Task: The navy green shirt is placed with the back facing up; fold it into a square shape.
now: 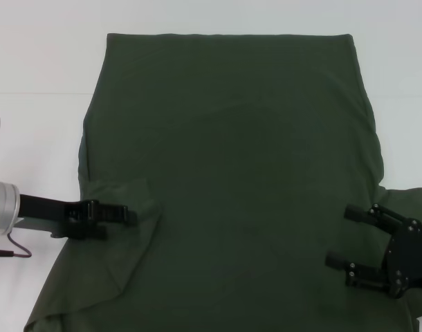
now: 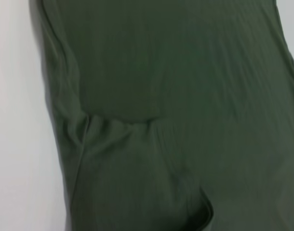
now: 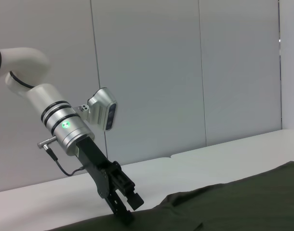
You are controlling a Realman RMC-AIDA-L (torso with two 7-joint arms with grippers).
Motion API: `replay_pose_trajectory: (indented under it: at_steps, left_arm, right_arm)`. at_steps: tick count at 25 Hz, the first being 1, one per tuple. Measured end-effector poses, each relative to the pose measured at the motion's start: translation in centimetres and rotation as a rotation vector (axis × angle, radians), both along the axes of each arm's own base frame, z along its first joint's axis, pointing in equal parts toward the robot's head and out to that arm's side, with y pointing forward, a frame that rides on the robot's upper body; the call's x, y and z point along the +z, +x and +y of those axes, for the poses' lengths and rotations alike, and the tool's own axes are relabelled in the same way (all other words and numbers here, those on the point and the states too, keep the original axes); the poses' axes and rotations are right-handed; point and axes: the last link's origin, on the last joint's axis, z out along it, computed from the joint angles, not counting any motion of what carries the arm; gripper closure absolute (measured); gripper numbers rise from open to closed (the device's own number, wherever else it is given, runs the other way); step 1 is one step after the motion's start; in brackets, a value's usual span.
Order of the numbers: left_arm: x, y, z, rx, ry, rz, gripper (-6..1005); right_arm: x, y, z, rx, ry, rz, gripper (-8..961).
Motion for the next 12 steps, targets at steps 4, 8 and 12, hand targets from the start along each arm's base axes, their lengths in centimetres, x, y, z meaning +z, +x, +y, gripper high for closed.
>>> replay_pose_trajectory:
  at_steps: [4, 8, 12]
  left_arm:
    - [-0.50, 0.16, -0.09, -0.015, -0.019, 0.014, 130]
    - [-0.85, 0.26, -0.17, -0.022, -0.032, 0.021, 131]
    - [-0.97, 0.25, -0.22, -0.023, -0.035, 0.023, 130]
  right_arm:
    - [0.04, 0.02, 0.01, 0.000, 0.000, -0.001, 39]
    - [0.05, 0.01, 0.05, 0.001, 0.001, -0.002, 39]
    - [0.04, -0.01, 0.11, 0.001, 0.001, -0.003, 39]
